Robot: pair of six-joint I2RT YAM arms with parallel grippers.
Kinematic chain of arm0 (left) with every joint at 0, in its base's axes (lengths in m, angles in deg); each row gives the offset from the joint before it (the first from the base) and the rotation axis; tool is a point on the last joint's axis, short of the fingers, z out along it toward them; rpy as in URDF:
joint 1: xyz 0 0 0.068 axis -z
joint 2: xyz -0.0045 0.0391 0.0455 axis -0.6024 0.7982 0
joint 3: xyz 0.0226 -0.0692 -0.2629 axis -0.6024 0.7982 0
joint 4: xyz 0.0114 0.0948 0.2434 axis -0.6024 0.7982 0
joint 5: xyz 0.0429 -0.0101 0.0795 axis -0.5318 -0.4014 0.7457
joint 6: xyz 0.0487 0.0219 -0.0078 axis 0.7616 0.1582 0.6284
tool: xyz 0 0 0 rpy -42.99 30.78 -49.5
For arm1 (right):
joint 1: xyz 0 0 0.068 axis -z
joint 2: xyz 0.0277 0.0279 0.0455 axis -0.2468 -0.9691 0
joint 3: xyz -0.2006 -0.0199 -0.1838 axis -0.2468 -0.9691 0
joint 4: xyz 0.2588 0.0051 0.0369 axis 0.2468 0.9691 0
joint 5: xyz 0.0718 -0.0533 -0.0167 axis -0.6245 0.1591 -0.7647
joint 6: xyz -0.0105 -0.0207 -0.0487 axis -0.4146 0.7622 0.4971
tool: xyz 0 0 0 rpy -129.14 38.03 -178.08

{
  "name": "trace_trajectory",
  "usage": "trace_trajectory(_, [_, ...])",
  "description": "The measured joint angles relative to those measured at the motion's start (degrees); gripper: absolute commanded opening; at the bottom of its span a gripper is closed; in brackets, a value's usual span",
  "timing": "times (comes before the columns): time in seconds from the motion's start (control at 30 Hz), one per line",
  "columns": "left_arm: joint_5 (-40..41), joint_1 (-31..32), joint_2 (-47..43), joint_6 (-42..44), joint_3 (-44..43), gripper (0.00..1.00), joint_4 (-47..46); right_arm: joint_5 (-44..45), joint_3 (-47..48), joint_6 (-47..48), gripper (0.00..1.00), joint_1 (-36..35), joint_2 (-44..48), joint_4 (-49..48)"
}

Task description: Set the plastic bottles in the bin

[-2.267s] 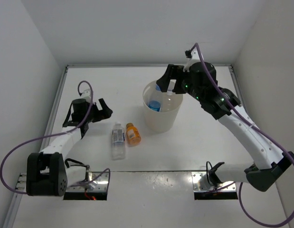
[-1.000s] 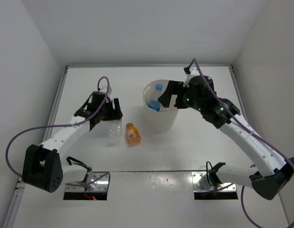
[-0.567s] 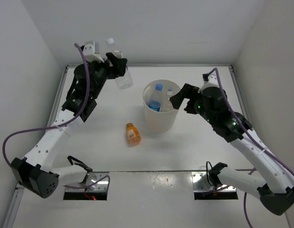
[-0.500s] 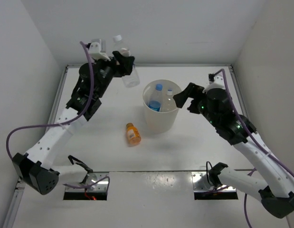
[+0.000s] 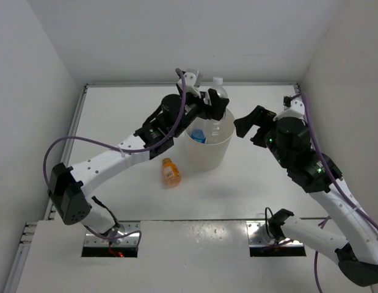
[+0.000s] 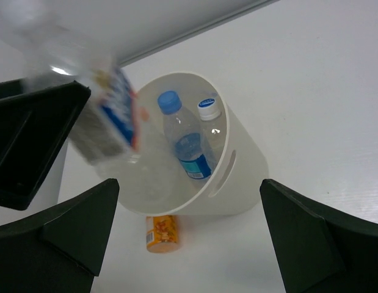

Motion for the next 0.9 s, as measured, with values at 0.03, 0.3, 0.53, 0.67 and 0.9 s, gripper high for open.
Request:
trace_trajectory(0.03, [0.7, 0.2, 0.4, 0.1, 0.0, 0.95, 0.0, 0.0, 0.0, 0.0, 1.00, 0.0, 0.2, 0.3])
trace_trajectory(0.3, [6.1, 0.6, 0.8, 2.3, 0.0, 0.99, -0.4, -0.5, 0.0, 0.4, 1.00, 0.0, 1.3, 1.4])
trace_trajectory(0.53, [18.8, -2.1, -3.0, 0.3, 1.3, 0.99, 9.4, -0.7, 0.0, 0.9, 1.00, 0.0, 1.4, 1.9])
trace_trajectory(0.67, [21.8, -9.8, -14.0, -9.6, 15.2, 0.99, 11.9, -0.9, 0.0, 1.3, 1.00, 0.0, 1.3, 1.9])
trace_trajectory(0.9, [9.2, -21.0, -24.5, -23.6, 42.2, 0.99, 6.5, -0.9, 0.4, 1.5, 1.00, 0.0, 1.3, 4.2])
